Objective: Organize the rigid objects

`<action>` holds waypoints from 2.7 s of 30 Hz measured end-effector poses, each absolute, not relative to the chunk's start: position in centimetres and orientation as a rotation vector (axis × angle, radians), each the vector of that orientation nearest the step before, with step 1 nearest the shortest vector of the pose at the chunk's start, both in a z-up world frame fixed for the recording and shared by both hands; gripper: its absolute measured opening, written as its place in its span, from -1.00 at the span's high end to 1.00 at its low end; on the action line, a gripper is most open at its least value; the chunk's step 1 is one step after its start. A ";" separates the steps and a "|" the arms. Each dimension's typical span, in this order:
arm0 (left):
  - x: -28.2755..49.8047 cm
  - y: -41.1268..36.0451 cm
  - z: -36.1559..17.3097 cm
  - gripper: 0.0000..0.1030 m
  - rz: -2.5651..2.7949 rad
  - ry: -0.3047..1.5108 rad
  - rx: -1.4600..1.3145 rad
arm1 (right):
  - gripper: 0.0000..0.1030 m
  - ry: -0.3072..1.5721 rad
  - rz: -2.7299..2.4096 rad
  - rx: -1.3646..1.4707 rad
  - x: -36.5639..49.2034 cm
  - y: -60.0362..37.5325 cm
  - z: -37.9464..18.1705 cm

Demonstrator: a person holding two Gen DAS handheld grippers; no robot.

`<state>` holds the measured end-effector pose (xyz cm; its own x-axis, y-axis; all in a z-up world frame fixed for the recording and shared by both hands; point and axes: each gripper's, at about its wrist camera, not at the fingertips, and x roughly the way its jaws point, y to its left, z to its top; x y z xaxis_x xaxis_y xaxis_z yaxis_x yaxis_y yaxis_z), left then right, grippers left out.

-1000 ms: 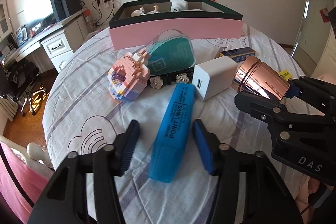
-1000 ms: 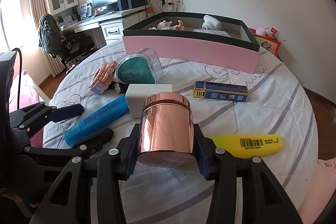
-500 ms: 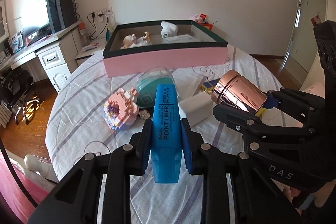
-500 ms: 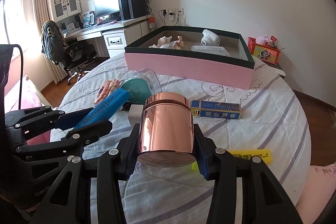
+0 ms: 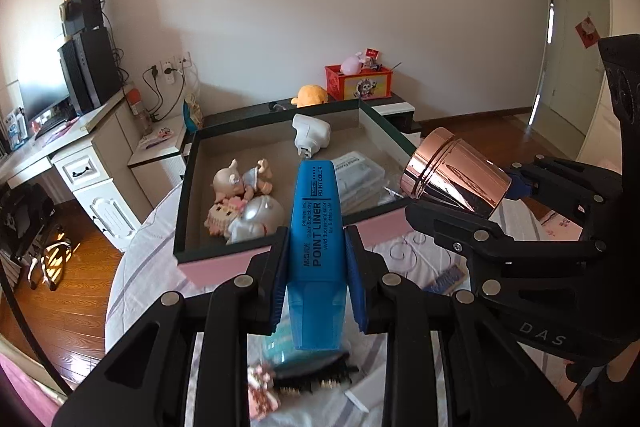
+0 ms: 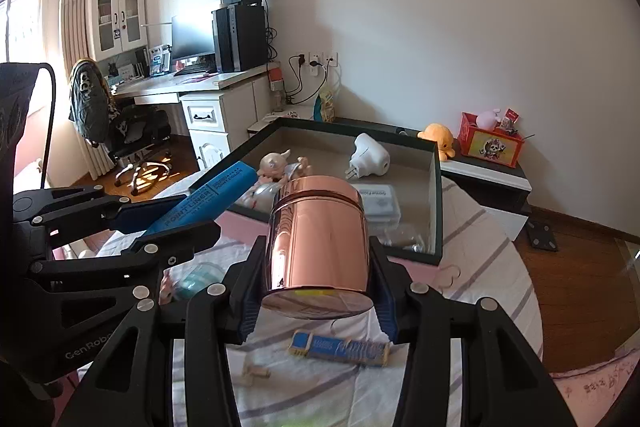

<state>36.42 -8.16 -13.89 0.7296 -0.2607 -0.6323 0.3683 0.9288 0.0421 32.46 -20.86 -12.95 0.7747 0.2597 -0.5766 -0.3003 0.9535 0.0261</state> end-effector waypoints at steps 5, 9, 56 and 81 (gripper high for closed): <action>44.2 -9.3 -14.6 0.48 -0.358 0.765 0.154 | 0.07 0.654 0.280 -0.094 39.5 -21.6 -12.8; 49.6 -10.0 -16.4 0.48 -0.345 0.851 0.147 | 0.07 0.714 0.261 -0.113 44.7 -21.8 -14.1; 15.7 -1.2 -6.6 -1.00 -0.051 0.345 0.073 | -1.00 0.355 0.088 0.006 14.4 -19.9 -5.4; 8.5 -1.5 -4.3 -1.00 -0.009 0.258 0.060 | -1.00 0.255 0.040 0.003 6.1 -19.4 -3.0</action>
